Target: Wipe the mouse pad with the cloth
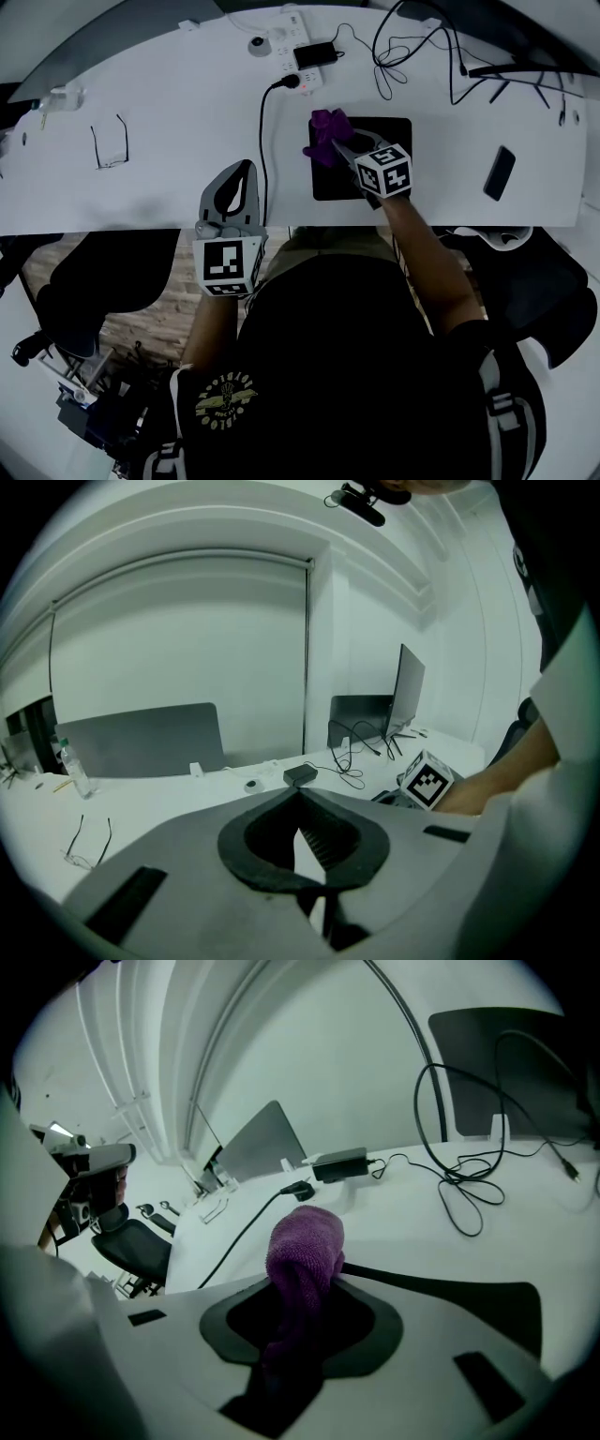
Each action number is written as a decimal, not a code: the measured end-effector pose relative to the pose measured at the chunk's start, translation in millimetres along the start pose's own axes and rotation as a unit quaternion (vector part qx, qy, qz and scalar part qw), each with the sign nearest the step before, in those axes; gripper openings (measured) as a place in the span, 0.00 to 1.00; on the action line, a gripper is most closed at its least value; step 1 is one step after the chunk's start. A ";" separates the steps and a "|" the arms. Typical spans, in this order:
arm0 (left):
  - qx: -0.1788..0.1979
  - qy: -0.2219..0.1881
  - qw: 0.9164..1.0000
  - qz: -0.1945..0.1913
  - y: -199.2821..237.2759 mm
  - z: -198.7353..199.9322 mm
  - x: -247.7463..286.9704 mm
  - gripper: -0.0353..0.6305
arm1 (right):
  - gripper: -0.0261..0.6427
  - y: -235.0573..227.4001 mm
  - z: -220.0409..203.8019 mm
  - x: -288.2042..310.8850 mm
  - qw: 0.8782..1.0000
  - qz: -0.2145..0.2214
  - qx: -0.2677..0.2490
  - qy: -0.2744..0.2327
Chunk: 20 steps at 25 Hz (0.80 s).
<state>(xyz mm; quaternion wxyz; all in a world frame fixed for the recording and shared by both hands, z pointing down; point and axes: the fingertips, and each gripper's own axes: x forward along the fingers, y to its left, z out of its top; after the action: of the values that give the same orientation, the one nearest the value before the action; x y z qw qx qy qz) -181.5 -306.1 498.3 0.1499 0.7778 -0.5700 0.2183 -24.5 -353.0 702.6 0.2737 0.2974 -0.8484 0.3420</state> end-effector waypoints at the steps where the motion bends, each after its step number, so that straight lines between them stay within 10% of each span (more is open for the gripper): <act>1: 0.001 0.000 1.000 -0.002 -2.9 0.6 1.0 0.06 | 0.20 -7.1 -3.2 -4.5 1.000 -0.008 0.002 0.002; 20: 0.037 -0.017 0.998 -0.050 -55.6 27.5 21.2 0.06 | 0.20 -141.2 -47.2 -106.6 0.984 -0.157 0.080 -0.019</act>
<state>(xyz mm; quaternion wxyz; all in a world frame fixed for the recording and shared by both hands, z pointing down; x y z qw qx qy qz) -118.6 -319.9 486.4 0.1223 0.8139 -0.5243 0.2183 157.3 -367.3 719.4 0.2831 0.4545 -0.7662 0.3553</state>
